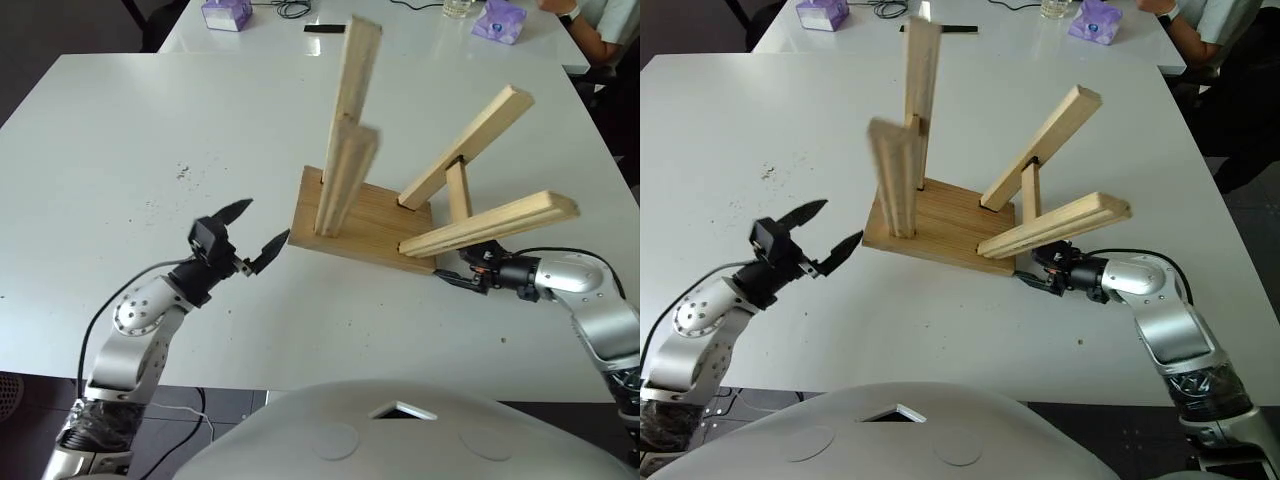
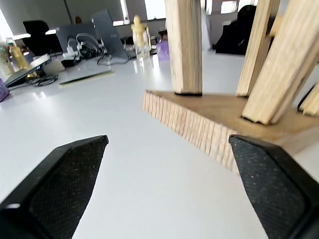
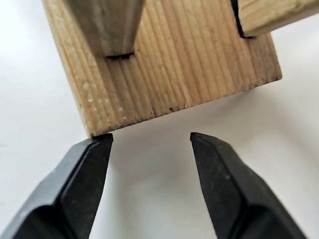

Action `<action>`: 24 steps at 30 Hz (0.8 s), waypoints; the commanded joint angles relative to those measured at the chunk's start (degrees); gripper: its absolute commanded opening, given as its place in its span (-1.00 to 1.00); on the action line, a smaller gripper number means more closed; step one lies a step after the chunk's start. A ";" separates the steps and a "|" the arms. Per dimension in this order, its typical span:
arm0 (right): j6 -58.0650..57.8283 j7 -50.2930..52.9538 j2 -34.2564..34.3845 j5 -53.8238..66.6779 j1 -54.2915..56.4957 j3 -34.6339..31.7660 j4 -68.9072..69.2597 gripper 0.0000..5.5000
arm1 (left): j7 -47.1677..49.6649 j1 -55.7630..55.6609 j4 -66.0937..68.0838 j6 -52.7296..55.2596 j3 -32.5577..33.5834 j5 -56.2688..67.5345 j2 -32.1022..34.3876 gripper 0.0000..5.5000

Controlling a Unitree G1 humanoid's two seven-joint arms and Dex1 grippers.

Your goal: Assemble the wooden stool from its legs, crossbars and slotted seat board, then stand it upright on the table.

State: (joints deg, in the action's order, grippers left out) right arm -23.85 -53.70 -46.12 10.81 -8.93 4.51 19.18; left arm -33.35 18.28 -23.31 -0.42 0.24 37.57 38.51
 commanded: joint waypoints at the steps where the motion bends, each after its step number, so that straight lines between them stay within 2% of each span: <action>1: -4.42 -7.18 -1.72 20.79 6.58 -10.50 15.11 0.05 | -8.78 2.41 -15.05 10.11 2.24 10.36 9.44 0.65; 6: -6.05 -8.42 -3.36 23.45 5.40 -13.13 17.91 0.05 | -8.71 4.27 -16.85 13.60 5.34 15.13 11.15 0.65; 10: -7.83 -8.65 -4.64 27.67 4.15 -15.43 21.17 0.05 | -8.00 3.79 -17.33 17.10 9.61 20.20 10.04 0.65; 16: -8.74 -8.45 -5.90 30.70 3.29 -15.94 23.03 0.05 | -6.87 0.86 -15.78 20.62 14.05 23.17 8.96 0.65; 19: -9.51 -7.67 -5.71 33.21 4.10 -16.41 23.64 0.05 | -5.22 -4.06 -13.08 23.63 16.45 27.36 9.04 0.65; 22: -10.57 -6.16 -5.41 36.53 6.04 -16.62 23.82 0.05 | -6.05 -10.65 -7.09 29.69 16.00 33.18 10.02 0.65; 24: -10.73 -5.59 -5.42 36.92 7.17 -15.90 23.36 0.05 | -8.36 -12.43 -0.72 33.66 13.62 32.08 9.80 0.65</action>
State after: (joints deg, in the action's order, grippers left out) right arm -33.89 -60.00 -51.48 46.93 -3.55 -11.58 42.52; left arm -39.42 8.47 -29.44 29.74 15.41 69.62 47.69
